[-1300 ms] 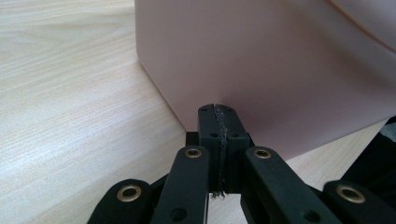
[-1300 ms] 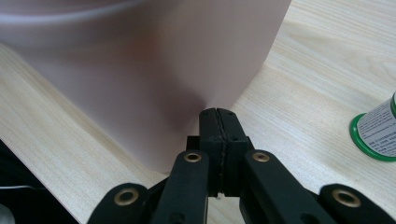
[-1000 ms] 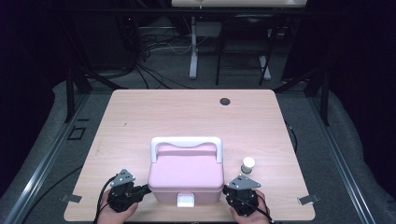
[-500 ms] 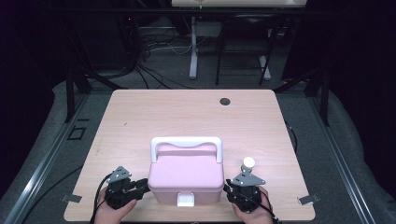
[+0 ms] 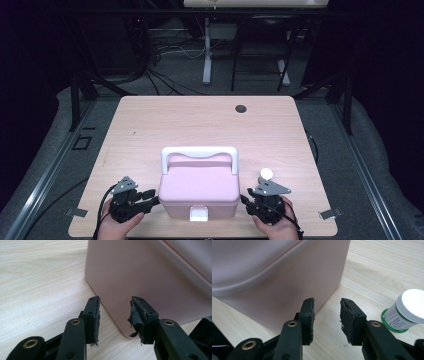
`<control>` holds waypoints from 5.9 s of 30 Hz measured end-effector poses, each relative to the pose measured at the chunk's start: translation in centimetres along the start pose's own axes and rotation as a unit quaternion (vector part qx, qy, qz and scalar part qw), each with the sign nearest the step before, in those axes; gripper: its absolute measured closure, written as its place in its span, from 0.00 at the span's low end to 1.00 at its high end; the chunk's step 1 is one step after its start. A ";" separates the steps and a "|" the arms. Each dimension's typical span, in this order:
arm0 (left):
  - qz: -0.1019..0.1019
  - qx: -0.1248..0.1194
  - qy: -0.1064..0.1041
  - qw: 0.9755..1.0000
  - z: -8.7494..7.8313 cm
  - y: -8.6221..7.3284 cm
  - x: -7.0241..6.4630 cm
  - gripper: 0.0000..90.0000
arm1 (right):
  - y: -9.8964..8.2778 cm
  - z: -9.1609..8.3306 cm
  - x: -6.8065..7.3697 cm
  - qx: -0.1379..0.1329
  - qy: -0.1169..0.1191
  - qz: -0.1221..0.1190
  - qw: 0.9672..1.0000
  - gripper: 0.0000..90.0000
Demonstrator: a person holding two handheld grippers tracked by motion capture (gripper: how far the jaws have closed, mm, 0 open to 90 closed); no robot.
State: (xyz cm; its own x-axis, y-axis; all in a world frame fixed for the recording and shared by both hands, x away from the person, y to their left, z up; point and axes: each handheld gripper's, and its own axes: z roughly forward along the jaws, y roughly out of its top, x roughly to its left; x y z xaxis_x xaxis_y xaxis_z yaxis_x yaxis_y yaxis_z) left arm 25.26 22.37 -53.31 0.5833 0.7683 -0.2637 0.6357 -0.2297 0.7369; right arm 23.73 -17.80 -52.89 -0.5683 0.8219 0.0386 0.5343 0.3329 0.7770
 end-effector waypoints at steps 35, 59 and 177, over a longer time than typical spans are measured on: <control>0.024 -0.010 -0.037 0.999 -3.5 8.2 -0.9 0.66 | 7.2 -3.6 -0.7 -0.037 0.035 0.020 0.998 0.70; 0.023 -0.005 -0.060 0.998 -1.6 10.2 -1.2 0.70 | 9.3 -1.7 -0.8 -0.040 0.070 0.035 0.996 0.68; 0.027 -0.058 -0.044 0.997 -7.4 9.6 -0.5 0.72 | 12.1 -3.2 -0.5 -0.096 0.080 0.030 0.992 0.82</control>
State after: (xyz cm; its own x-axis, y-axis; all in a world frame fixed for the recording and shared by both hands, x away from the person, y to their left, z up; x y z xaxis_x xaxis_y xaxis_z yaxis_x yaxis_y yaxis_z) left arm 27.35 24.19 -41.54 0.6605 0.6998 -0.2722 0.5427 -0.1944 0.8171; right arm 28.48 -15.64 -41.50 -0.6386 0.7493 0.1755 0.4501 0.1787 0.8749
